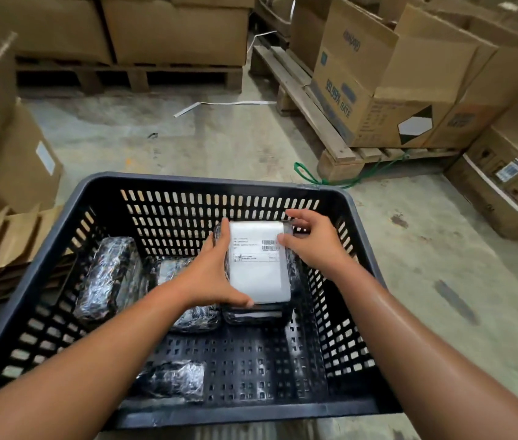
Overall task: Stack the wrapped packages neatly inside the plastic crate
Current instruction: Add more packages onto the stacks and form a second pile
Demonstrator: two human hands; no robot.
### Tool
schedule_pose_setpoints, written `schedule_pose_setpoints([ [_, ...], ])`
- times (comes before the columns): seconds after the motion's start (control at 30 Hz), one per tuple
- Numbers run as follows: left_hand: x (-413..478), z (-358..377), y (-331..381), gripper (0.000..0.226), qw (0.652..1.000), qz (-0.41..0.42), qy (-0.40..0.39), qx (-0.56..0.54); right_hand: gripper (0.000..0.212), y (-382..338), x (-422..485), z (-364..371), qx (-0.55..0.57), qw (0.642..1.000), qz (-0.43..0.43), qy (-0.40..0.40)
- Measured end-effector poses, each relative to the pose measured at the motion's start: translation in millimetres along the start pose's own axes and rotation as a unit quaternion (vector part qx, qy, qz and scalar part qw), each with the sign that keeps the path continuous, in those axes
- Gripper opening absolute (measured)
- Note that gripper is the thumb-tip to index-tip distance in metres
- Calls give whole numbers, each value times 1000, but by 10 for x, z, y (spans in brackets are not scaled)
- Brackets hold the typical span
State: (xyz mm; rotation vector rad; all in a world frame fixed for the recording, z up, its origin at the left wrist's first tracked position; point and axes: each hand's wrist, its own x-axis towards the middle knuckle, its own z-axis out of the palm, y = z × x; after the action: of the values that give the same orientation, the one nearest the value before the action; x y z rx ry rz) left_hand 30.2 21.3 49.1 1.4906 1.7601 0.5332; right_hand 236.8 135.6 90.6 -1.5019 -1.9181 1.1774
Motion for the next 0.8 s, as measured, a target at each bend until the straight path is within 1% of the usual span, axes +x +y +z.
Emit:
schedule_pose_setpoints([
  [0.03, 11, 32, -36, 165, 1000, -16, 2, 7, 77, 29, 10, 33, -14, 999, 1, -36],
  [0.07, 30, 56, -71, 163, 999, -27, 1, 22, 98, 49, 19, 51, -50, 995, -1, -89],
  [0.13, 82, 36, -138, 164, 999, -23, -12, 42, 136, 62, 30, 72, -146, 966, 0, -214],
  [0.17, 104, -4, -164, 166, 999, -10, -27, 44, 147, 57, 29, 80, -185, 949, 4, -254],
  [0.2, 123, -44, -191, 168, 998, 3, -41, 42, 154, 59, 30, 83, -210, 940, 8, -268],
  [0.4, 266, -18, -206, 167, 997, 42, -56, 28, 157, 123, 85, -11, -235, 939, 26, -251],
  [0.53, 301, -67, -189, 168, 996, 34, -67, 45, 157, 73, 104, -25, -239, 939, 17, -246],
  [0.8, 298, -42, -216, 166, 997, 29, -73, 21, 158, 83, 151, -16, -234, 939, 32, -248],
])
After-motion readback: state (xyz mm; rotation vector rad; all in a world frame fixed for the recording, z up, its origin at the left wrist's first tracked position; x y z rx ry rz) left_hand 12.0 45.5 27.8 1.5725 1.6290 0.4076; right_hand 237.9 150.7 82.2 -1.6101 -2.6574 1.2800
